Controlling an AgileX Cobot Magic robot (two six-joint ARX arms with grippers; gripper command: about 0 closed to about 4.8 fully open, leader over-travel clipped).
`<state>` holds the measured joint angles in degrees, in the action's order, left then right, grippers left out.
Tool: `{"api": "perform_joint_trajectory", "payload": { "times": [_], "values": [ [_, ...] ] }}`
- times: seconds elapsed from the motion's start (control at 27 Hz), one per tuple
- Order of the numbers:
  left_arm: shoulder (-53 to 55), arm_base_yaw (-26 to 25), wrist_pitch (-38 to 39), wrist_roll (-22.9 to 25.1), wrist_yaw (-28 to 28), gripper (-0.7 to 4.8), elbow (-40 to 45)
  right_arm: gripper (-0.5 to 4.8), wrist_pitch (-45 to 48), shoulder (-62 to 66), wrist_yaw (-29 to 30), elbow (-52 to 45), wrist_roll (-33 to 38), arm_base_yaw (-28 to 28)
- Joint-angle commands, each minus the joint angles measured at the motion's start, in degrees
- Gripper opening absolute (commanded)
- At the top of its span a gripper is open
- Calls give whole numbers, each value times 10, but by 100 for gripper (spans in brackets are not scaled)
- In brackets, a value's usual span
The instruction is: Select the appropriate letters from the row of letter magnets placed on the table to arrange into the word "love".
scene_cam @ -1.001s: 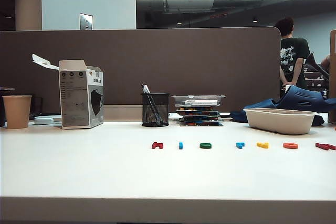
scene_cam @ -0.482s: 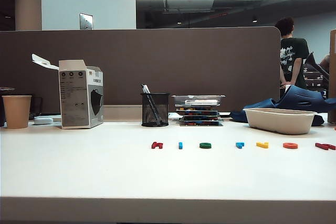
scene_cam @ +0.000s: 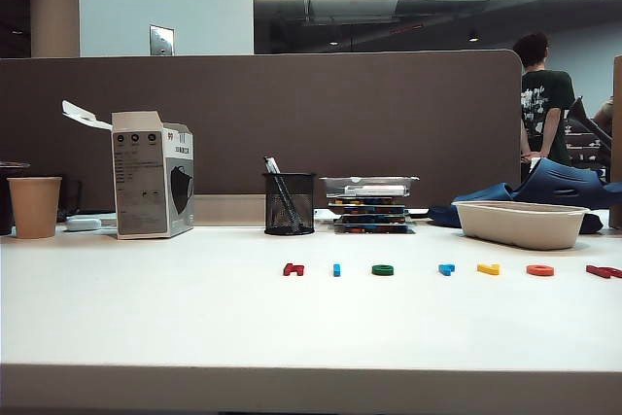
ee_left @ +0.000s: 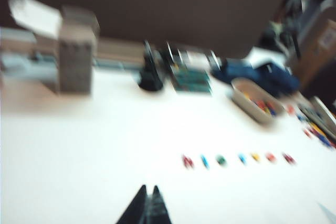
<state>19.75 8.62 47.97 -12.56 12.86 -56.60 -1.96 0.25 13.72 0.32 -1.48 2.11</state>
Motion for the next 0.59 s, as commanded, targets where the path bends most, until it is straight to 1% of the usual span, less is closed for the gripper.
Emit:
{"api": "perform_joint_trajectory", "payload": {
  "times": [0.04, 0.15, 0.22, 0.3, 0.41, 0.45, 0.48, 0.52, 0.56, 0.59],
  "values": [
    [85, 0, 87, -16, 54, -5, -92, 4, 9, -4, 2, -2, -1, 0],
    [148, 0, 143, -21, 72, -5, -157, 4, 9, -4, 2, -2, -1, 0],
    [177, 3, 164, -28, 93, -5, -185, 4, 9, -4, 2, -2, -1, 0],
    [198, 41, 161, -69, 97, -5, -200, 4, 9, -4, 2, -2, -1, 0],
    [221, 112, 158, -97, 85, -5, -209, 4, 9, -4, 2, -2, -1, 0],
    [230, 143, 159, -117, 80, -5, -209, 3, 9, -4, 2, -2, -1, 0],
    [235, 167, 160, -128, 73, -5, -209, 3, 9, -4, 2, -2, -1, 0],
    [250, 223, 161, -148, 45, -5, -209, 3, 9, -4, 2, -2, -1, 0],
    [257, 249, 162, -162, 31, -5, -209, 3, 9, -4, 2, -2, -1, 0],
    [269, 297, 160, -188, 0, -5, -209, 3, 9, -4, 2, -2, -1, 0]
  ]
}}
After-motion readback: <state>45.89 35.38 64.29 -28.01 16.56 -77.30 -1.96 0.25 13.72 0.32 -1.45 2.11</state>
